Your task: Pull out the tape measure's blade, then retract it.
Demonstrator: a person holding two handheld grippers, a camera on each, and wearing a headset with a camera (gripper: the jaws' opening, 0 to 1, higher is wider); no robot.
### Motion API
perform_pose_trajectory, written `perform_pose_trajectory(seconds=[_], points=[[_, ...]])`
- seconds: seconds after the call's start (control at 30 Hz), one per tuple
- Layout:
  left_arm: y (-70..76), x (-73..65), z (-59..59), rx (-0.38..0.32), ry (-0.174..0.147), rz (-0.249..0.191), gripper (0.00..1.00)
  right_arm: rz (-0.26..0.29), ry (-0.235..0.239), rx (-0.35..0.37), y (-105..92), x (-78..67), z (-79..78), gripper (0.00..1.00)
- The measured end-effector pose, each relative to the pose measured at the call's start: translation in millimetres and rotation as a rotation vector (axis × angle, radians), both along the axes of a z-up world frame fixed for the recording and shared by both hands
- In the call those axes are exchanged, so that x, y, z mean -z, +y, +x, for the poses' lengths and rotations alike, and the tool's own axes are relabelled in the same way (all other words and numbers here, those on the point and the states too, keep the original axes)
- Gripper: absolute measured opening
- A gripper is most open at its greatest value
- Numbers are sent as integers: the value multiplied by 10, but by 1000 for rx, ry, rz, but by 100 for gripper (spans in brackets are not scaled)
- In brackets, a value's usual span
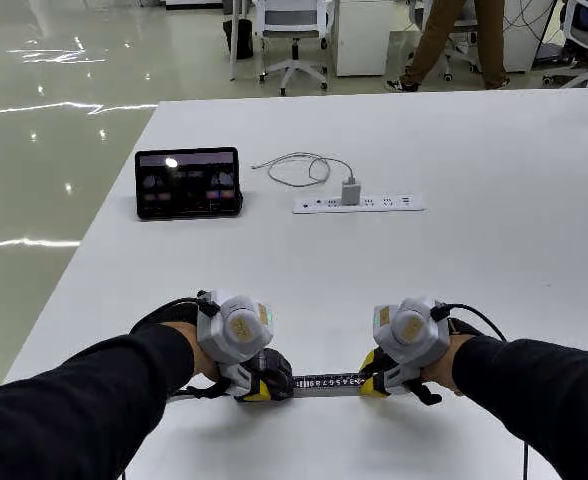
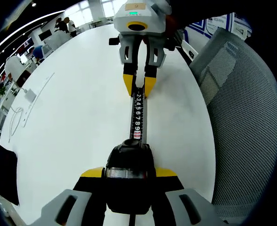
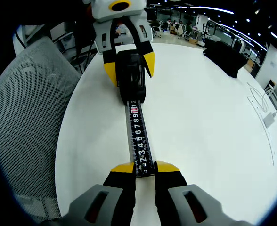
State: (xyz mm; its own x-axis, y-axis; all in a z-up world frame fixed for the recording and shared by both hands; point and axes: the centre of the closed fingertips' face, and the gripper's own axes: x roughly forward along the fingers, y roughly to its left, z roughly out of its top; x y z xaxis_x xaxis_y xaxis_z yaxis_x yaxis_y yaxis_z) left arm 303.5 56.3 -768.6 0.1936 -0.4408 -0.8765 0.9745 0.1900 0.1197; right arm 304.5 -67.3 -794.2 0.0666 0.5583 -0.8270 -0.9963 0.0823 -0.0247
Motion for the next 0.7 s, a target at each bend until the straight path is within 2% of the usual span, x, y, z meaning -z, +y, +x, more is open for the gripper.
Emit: perform_pose_trajectory(seconds=[0.4, 0.7], points=[[-78, -5, 63, 28, -25, 6, 32, -16, -13, 11, -109, 2, 52, 10], [-80, 4, 72, 28, -8, 3, 32, -8, -4, 25, -121, 6, 64, 10]])
